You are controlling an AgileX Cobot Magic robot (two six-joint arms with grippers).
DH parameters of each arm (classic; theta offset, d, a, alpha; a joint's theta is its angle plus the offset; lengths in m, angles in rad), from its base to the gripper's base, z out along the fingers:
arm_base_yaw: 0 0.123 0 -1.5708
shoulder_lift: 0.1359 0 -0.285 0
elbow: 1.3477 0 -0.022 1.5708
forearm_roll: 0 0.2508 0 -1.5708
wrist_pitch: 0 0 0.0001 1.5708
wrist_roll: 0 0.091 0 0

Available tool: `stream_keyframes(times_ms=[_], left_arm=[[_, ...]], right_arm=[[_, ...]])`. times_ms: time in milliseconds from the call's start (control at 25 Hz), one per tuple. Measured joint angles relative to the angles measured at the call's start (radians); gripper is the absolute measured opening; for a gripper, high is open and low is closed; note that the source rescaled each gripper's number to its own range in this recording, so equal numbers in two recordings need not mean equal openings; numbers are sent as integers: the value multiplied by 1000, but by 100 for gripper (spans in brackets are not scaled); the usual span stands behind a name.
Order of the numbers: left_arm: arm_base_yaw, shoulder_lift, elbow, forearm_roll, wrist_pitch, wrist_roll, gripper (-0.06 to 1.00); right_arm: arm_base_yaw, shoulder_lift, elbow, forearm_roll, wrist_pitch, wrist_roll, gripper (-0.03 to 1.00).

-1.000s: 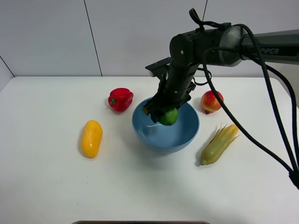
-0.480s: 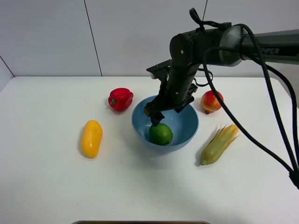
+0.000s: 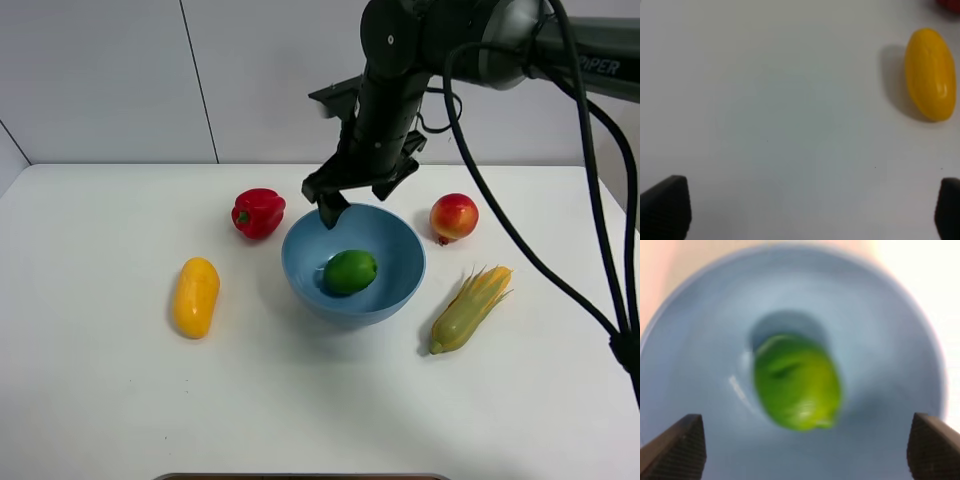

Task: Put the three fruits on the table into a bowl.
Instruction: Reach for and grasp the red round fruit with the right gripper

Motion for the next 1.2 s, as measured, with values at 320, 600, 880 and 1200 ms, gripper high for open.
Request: stream_keyframes(times_ms=[320, 600, 880, 1200], left_arm=[[0, 0, 0, 0, 0, -1, 100], [0, 0, 0, 0, 0, -1, 100], [0, 0, 0, 0, 0, -1, 100], [0, 0, 0, 0, 0, -1, 100]], right_arm=[[-90, 0, -90, -67, 57, 35, 50], [-272, 0, -90, -67, 67, 37, 50], [-391, 4, -90, -55, 69, 37, 50], [-460, 75, -90, -4, 39, 28, 52]])
